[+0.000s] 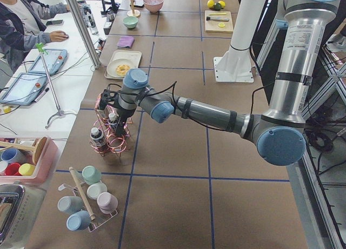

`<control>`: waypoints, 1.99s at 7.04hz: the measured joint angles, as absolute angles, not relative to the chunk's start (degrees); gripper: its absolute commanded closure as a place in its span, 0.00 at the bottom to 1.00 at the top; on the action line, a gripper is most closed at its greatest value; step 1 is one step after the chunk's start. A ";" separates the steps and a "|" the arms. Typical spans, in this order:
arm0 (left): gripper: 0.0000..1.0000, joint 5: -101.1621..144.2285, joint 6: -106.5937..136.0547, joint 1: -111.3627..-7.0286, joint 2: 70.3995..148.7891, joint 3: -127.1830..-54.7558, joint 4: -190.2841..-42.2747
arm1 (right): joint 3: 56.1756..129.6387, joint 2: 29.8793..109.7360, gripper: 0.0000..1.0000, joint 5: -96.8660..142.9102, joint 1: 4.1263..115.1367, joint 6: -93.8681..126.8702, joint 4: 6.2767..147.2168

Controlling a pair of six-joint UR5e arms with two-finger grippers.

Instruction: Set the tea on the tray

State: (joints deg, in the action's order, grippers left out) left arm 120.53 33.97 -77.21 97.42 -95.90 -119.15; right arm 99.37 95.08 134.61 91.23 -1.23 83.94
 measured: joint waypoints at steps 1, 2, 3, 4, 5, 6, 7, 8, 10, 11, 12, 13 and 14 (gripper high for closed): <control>0.00 117.21 35.02 -75.05 97.55 -95.63 -122.25 | 99.31 95.09 0.00 134.61 91.23 -1.23 83.94; 0.00 114.09 37.12 -72.79 98.00 -95.32 -123.80 | 99.24 95.10 0.00 134.58 91.23 -1.23 83.93; 0.00 111.51 40.22 -70.69 98.63 -95.04 -124.43 | 99.18 95.10 0.00 134.57 91.23 -1.23 83.94; 0.00 110.27 42.12 -69.55 99.12 -94.91 -124.68 | 99.16 95.10 0.00 134.54 91.23 -1.23 83.94; 0.00 109.82 42.92 -69.12 99.66 -94.78 -125.15 | 99.15 95.10 0.00 134.52 91.23 -1.23 83.94; 0.00 109.64 43.40 -68.97 100.29 -94.26 -126.40 | 99.14 95.10 0.00 134.54 91.23 -1.23 83.94; 0.00 109.56 44.17 -68.94 101.07 -93.06 -128.33 | 99.14 95.10 0.00 134.55 91.23 -1.23 83.95; 0.00 109.53 44.93 -68.92 101.71 -91.42 -130.61 | 99.14 95.10 0.00 134.56 91.23 -1.21 83.97; 0.00 108.96 45.38 -68.91 102.15 -89.14 -133.22 | 99.14 95.10 0.00 134.56 91.23 -1.17 83.94; 0.01 108.29 45.42 -68.88 102.22 -88.55 -133.46 | 99.14 95.10 0.00 134.56 91.23 -1.19 83.94; 0.01 108.00 45.44 -68.81 102.36 -88.02 -133.50 | 99.14 95.10 0.00 134.56 91.23 -1.18 83.94; 0.02 107.89 45.44 -68.69 102.54 -87.43 -133.51 | 99.14 95.10 0.00 134.56 91.23 -1.21 83.94; 0.03 107.86 45.44 -68.46 102.61 -86.93 -133.51 | 99.14 95.10 0.00 134.56 91.23 -1.22 83.94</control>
